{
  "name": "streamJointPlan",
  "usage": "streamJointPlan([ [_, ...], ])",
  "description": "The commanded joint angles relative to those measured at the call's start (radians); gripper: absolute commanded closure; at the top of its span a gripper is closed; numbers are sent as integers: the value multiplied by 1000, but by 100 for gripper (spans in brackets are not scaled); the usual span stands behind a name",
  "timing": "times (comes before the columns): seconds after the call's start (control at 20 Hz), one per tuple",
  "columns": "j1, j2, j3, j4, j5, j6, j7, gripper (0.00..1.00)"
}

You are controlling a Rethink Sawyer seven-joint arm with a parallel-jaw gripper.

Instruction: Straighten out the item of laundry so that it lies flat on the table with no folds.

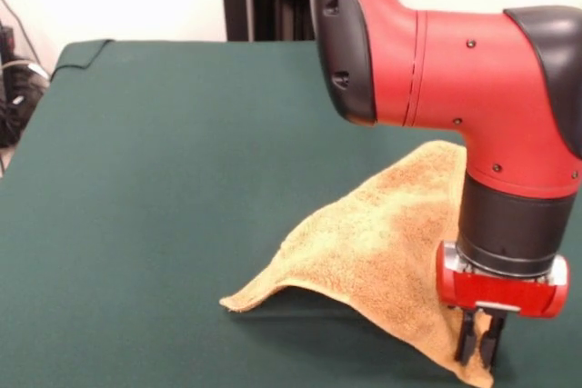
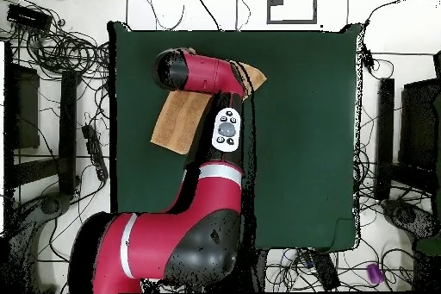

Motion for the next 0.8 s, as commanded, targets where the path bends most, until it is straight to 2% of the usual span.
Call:
streamJointPlan([
  [0.05, 74, 118, 87, 68, 71, 55, 346, 100],
  [0.8, 97, 128, 66, 75, 147, 41, 366, 100],
])
